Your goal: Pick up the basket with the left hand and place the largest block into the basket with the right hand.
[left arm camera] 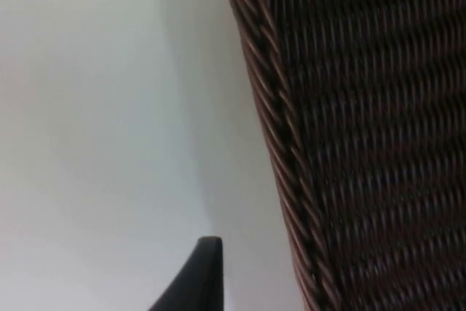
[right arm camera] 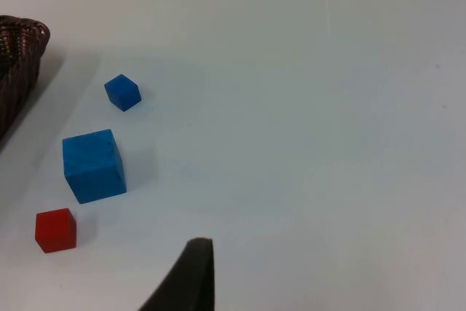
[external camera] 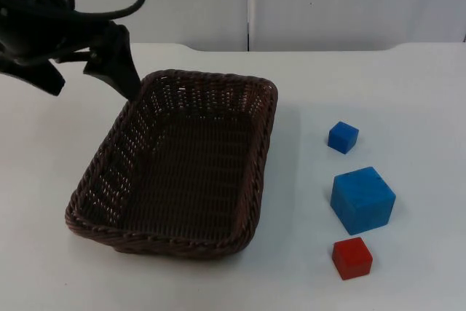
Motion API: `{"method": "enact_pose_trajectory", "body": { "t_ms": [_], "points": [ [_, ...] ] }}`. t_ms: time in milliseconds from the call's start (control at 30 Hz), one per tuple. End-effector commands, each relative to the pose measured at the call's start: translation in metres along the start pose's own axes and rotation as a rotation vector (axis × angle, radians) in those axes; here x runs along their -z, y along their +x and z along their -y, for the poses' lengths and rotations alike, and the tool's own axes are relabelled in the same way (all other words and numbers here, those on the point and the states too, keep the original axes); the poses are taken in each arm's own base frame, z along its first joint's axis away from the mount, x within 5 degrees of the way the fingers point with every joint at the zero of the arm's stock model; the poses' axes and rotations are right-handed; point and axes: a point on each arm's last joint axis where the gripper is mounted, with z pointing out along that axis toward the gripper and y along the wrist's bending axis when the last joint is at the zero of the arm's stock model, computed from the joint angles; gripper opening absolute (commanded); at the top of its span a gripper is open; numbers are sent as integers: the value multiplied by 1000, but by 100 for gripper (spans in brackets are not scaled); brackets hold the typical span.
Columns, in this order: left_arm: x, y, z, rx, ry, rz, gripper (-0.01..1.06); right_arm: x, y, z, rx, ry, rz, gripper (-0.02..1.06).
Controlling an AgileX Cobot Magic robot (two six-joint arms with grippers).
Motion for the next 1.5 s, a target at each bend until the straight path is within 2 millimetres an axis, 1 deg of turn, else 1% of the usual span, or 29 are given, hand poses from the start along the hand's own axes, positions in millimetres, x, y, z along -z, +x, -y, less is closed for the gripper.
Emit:
{"method": "enact_pose_trajectory", "body": {
  "t_ms": [0, 133, 167, 300, 333, 400, 467, 633, 667, 767, 833, 1033, 1133, 1167, 1267, 1467],
  "points": [
    [-8, -4, 1, -15, 22, -6, 105, 0, 0, 0, -3, 2, 5, 105],
    [-28, -5, -3, -8, 60, -32, 105, 0, 0, 0, -3, 2, 5, 105],
    [-28, -5, -3, -8, 60, -32, 105, 0, 0, 0, -3, 2, 5, 105],
    [-43, -6, -7, 0, 75, -55, 105, 0, 0, 0, -3, 2, 5, 105],
    [-43, -6, -7, 0, 75, -55, 105, 0, 0, 0, -3, 2, 5, 105],
    [-52, -5, -8, 7, 90, -58, 105, 0, 0, 0, -3, 2, 5, 105],
    [-55, -5, -8, 7, 97, -57, 105, 0, 0, 0, -3, 2, 5, 105],
    [-72, -2, -10, 19, 123, -62, 105, 0, 0, 0, -3, 2, 5, 105],
    [-72, -2, -10, 19, 123, -62, 105, 0, 0, 0, -3, 2, 5, 105],
    [-81, -1, -13, 32, 126, -76, 105, 0, 0, 0, -3, 2, 5, 105],
    [-86, 0, -14, 42, 124, -77, 105, 0, 0, 0, -3, 2, 5, 105],
    [-91, 0, -17, 51, 108, -64, 105, 0, 0, 0, -3, 2, 5, 105],
    [-97, 2, -19, 58, 103, -70, 105, 0, 0, 0, -3, 2, 5, 105],
    [-102, 4, -20, 65, 105, -81, 105, 0, 0, 0, -3, 2, 5, 105],
    [-107, 6, -21, 71, 105, -90, 105, 0, 0, 0, -3, 2, 5, 105],
    [-108, 6, -22, 74, 102, -86, 105, 0, 0, 0, -3, 2, 5, 105]
  ]
}}
